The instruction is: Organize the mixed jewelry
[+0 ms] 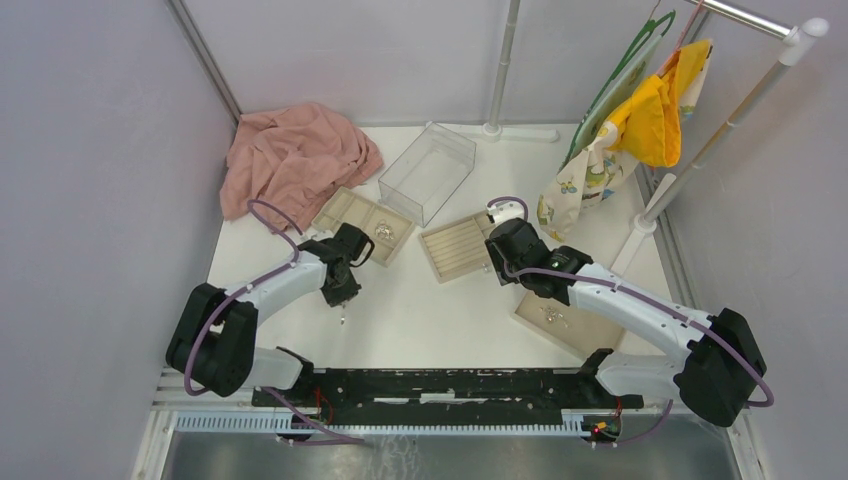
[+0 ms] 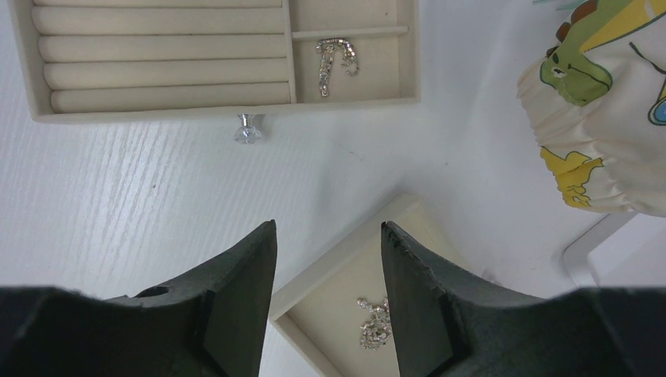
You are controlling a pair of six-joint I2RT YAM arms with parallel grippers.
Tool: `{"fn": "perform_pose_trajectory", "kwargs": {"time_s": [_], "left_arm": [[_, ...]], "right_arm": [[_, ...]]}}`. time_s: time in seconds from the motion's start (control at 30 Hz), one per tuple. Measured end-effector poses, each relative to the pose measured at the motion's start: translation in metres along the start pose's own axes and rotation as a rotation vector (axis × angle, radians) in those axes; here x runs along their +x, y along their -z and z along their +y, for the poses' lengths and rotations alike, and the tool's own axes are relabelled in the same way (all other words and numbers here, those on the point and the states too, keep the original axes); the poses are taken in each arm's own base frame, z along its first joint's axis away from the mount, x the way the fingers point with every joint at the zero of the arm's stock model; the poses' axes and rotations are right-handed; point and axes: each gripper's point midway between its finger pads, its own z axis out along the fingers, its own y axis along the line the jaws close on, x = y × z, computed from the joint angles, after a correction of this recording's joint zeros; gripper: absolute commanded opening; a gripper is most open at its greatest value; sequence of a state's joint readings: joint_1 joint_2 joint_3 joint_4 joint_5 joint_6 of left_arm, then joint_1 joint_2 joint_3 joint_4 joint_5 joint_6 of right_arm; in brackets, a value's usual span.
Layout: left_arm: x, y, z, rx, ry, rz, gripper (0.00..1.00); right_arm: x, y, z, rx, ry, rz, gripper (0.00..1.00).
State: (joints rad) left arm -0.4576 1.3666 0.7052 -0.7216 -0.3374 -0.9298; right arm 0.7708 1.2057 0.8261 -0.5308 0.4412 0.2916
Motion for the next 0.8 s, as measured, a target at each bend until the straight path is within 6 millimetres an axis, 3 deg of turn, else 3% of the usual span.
{"fn": "perform_pose_trajectory", "kwargs": {"time_s": [0.3, 0.5, 0.8], "left_arm": [[0.0024, -0.004, 0.0004, 0.0, 0.013, -0.001, 0.2], [0.0007, -0.0048, -0.0023, 0.011, 0.019, -0.009, 0.02], [-0.0003, -0.0006, -0.0055, 0.03, -0.004, -0.008, 0.02]], "right_arm": [[0.0, 0.0, 0.0001, 0.0, 0.0, 0.0, 0.57], [0.0, 0.0, 0.0001, -0.001, 0.0, 0.0, 0.57], [-0.0001, 0.0, -0.0007, 0.004, 0.0, -0.001, 0.58]]}}
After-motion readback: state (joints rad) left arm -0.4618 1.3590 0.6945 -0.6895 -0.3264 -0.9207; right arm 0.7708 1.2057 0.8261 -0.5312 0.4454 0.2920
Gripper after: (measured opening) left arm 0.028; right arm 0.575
